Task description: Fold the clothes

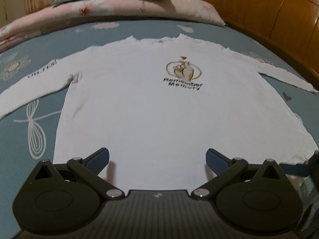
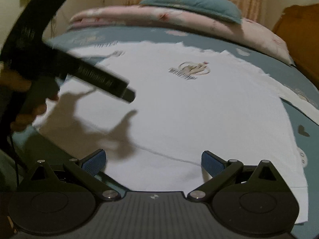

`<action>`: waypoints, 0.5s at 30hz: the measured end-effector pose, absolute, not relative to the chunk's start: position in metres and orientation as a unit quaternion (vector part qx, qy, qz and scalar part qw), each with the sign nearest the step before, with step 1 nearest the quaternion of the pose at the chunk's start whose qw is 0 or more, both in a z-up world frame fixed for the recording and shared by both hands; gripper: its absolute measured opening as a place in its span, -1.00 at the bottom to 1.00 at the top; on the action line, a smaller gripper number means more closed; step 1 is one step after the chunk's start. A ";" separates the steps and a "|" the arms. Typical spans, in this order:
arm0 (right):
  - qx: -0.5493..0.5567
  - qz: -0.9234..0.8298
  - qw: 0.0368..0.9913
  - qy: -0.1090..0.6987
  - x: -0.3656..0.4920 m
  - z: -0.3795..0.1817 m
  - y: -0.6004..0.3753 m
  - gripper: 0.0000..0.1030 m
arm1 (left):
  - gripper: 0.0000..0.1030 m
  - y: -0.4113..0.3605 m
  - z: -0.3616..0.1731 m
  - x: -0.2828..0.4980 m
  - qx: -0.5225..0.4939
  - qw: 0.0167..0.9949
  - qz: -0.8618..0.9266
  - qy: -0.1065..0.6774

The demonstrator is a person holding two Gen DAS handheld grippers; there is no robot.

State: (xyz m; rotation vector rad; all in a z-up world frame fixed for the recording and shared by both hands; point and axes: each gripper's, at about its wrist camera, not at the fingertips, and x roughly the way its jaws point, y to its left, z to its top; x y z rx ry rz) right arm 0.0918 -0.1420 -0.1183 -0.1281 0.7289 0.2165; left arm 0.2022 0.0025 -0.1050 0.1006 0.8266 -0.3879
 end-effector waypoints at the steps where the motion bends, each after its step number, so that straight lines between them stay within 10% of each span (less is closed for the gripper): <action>1: -0.071 0.106 0.925 0.359 0.092 -0.120 -0.138 1.00 | 0.99 0.005 -0.105 0.204 0.047 0.895 -0.185 0.403; 15: -0.039 0.056 0.935 0.349 0.134 -0.113 -0.181 1.00 | 0.99 0.090 -0.079 0.216 -0.071 0.910 -0.151 0.379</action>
